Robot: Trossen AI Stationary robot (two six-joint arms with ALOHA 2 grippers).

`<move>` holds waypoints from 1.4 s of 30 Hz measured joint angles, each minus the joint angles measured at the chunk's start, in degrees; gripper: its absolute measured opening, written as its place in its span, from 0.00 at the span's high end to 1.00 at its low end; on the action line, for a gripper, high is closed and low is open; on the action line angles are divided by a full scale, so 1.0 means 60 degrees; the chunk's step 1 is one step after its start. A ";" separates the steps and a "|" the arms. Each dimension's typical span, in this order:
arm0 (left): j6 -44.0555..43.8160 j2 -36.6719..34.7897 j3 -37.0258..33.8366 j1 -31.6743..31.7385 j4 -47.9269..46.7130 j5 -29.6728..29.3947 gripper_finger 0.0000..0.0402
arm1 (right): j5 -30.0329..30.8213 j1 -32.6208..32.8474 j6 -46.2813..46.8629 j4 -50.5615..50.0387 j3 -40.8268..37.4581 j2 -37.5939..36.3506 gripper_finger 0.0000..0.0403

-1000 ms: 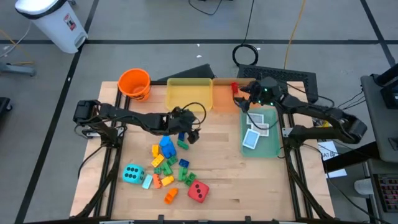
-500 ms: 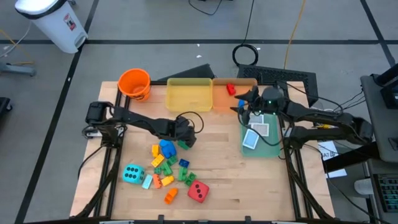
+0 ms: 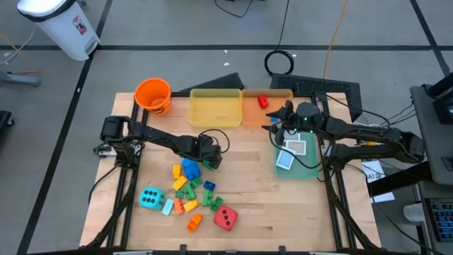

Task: Pick & Place Toys
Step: Put the dark blue game piece into the orange bin

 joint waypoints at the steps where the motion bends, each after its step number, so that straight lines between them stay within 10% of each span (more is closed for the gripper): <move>1: -0.0017 0.0000 -0.0004 -0.0001 -0.0009 -0.0010 0.15 | 0.0000 0.0000 0.0005 0.0001 0.0000 0.0000 0.41; 10: 0.0142 0.0007 -0.0015 -0.0011 0.0049 -0.0485 0.65 | 0.0000 0.0000 -0.0024 0.0314 -0.0278 0.0004 0.44; 21: 0.2847 -0.0462 -0.0025 0.0209 0.1704 -0.0687 0.66 | -0.0214 0.0000 -0.0024 0.0458 -0.0328 0.0004 0.44; 31: 0.7202 -0.0721 -0.0016 -0.0005 0.7314 0.0182 0.66 | -0.1290 0.0378 -0.0321 0.0846 -0.0331 0.0543 0.44; 42: 0.7564 -0.0721 -0.0015 0.0059 0.7971 0.0451 0.66 | -0.1974 0.1647 -0.0456 0.3479 -0.0339 0.2671 0.40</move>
